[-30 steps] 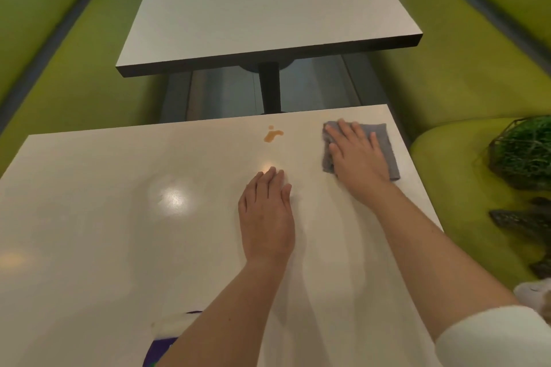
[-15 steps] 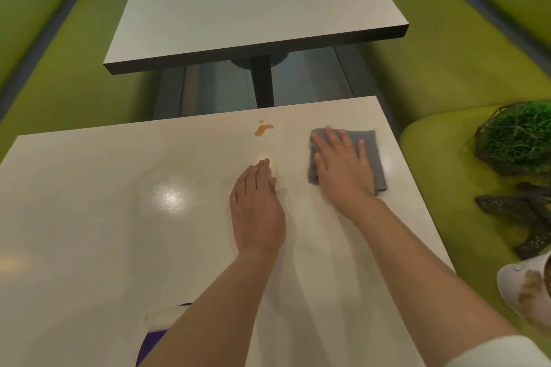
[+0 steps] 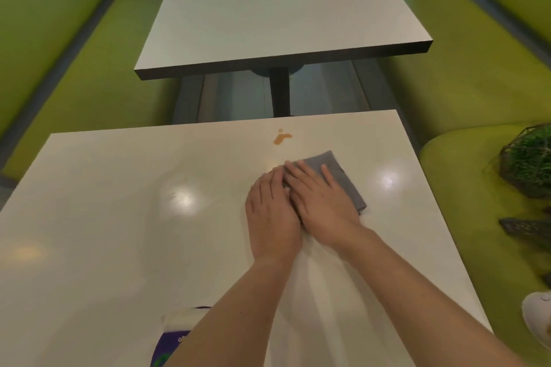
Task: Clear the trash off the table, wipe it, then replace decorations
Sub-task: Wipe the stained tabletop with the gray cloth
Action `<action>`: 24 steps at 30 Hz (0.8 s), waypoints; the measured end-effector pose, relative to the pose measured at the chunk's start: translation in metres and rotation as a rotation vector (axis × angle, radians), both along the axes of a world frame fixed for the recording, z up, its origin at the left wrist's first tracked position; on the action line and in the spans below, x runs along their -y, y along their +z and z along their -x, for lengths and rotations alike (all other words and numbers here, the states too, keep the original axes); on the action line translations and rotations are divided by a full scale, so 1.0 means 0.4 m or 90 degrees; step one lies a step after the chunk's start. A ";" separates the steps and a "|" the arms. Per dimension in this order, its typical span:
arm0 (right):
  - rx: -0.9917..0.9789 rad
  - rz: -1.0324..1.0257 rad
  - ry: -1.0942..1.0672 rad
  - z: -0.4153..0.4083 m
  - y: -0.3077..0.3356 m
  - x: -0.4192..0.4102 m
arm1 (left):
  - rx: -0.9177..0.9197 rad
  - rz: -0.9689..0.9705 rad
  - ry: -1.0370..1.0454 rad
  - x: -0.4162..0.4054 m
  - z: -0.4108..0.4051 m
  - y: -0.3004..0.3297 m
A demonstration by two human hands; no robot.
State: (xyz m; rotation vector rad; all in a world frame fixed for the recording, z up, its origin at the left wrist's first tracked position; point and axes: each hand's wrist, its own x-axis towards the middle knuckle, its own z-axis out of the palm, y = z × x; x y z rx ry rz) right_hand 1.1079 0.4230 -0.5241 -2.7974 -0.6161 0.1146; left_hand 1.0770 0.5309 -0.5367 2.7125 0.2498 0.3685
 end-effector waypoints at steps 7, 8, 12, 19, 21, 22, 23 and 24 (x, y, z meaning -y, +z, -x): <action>0.001 0.046 -0.184 -0.180 -0.008 0.049 | 0.011 -0.018 0.005 -0.009 0.000 -0.015; 0.000 0.042 -0.156 -0.170 -0.002 0.029 | 0.012 -0.017 0.006 -0.009 0.001 -0.016; 0.007 0.027 -0.034 -0.114 0.003 0.029 | 0.014 -0.017 0.003 -0.006 0.005 -0.018; -0.053 0.058 -0.159 -0.324 0.015 0.015 | 0.015 -0.029 0.009 -0.011 0.000 -0.023; -0.054 0.050 -0.055 -0.322 0.027 -0.045 | 0.015 -0.034 0.008 -0.009 0.001 -0.025; -0.040 0.045 0.013 -0.310 0.027 -0.068 | 0.016 -0.034 0.007 -0.009 -0.001 -0.024; -0.032 0.038 0.082 -0.292 0.024 -0.080 | 0.014 -0.027 0.007 -0.009 0.000 -0.024; -0.027 0.026 0.134 -0.281 0.020 -0.076 | 0.014 -0.025 0.004 -0.009 0.000 -0.023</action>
